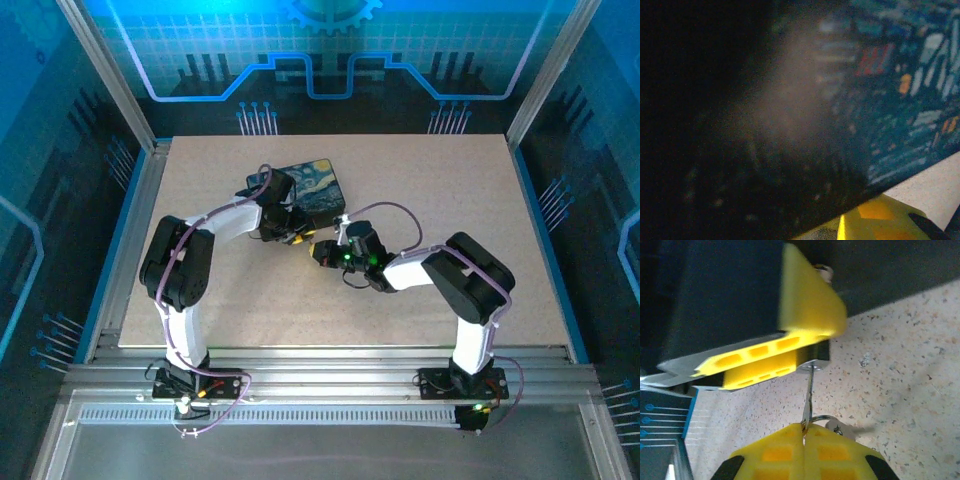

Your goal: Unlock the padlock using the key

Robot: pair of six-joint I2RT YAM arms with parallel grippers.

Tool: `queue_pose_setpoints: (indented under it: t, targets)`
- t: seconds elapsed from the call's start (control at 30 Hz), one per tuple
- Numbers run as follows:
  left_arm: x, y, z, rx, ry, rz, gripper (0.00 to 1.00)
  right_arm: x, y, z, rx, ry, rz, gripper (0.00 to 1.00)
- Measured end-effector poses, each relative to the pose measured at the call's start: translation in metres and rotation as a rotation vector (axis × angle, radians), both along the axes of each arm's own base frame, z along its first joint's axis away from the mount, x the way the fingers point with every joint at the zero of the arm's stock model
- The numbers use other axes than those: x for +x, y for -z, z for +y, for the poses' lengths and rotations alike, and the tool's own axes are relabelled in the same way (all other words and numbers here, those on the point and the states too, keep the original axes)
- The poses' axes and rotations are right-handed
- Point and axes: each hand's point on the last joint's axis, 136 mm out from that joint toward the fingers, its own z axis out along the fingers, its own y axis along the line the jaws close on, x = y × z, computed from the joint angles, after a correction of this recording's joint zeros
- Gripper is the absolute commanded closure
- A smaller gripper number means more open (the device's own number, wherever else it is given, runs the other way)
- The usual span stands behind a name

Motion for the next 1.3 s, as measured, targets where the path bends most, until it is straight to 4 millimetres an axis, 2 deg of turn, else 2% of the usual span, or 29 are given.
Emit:
queue_pose_setpoints:
  t: [0.17,0.37,0.57,0.8,1.17,1.3]
  targets:
    - [0.001,-0.001,-0.006,-0.057,-0.046,0.025,1.0,0.002,-0.001,-0.009,-0.017,-0.02,-0.001,1.0]
    - [0.007,-0.007,-0.014,-0.127,-0.105,0.039,1.0,0.009,-0.018,-0.019,0.076,-0.027,0.047,1.0]
    - [0.008,-0.01,-0.016,-0.147,-0.134,0.049,1.0,0.014,-0.024,-0.028,0.164,-0.017,0.135,1.0]
    - [0.011,-0.008,-0.018,-0.134,-0.153,0.033,1.0,0.019,-0.02,-0.033,0.227,-0.004,0.213,1.0]
    - [0.021,-0.005,-0.02,-0.118,-0.185,0.006,1.0,0.03,-0.012,-0.034,0.235,0.011,0.234,1.0]
    - [0.024,-0.004,-0.019,-0.113,-0.197,-0.001,1.0,0.031,-0.006,-0.032,0.231,0.01,0.242,0.95]
